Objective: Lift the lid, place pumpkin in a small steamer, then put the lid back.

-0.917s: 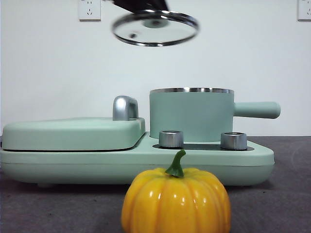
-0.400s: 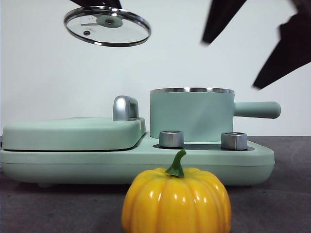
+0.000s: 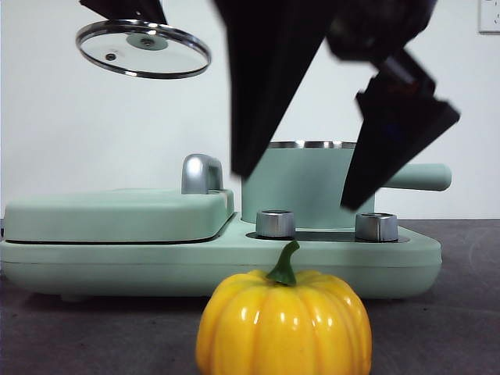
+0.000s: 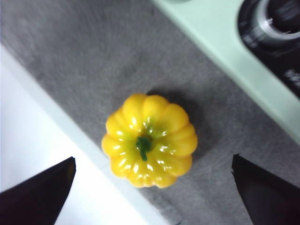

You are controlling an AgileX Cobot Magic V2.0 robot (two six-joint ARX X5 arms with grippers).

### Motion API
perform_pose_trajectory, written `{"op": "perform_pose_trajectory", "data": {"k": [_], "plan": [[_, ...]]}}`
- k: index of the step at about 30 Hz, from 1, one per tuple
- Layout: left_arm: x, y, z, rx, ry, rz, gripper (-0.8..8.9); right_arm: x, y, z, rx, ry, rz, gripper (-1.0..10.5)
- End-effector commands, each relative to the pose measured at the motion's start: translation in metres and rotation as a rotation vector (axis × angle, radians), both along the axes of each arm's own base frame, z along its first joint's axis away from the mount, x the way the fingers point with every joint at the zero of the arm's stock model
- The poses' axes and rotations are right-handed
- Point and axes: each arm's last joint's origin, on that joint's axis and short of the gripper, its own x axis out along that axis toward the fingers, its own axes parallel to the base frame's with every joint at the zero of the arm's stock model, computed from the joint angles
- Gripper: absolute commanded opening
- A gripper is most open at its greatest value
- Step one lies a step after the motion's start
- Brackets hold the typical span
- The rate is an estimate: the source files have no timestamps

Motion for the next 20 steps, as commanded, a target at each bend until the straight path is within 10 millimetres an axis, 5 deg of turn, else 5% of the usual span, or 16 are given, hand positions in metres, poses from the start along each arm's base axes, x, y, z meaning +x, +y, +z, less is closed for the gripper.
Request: {"op": "perform_pose_trajectory", "data": {"k": [1, 20], "plan": [[0.000, 0.006, 0.016, -0.020, -0.074, 0.012, 0.17, -0.001, 0.013, -0.010, -0.041, 0.013, 0.020, 5.6], [0.004, 0.019, 0.016, -0.025, -0.073, 0.058, 0.17, 0.001, 0.043, -0.060, -0.173, 0.044, 0.059, 5.4]]}}
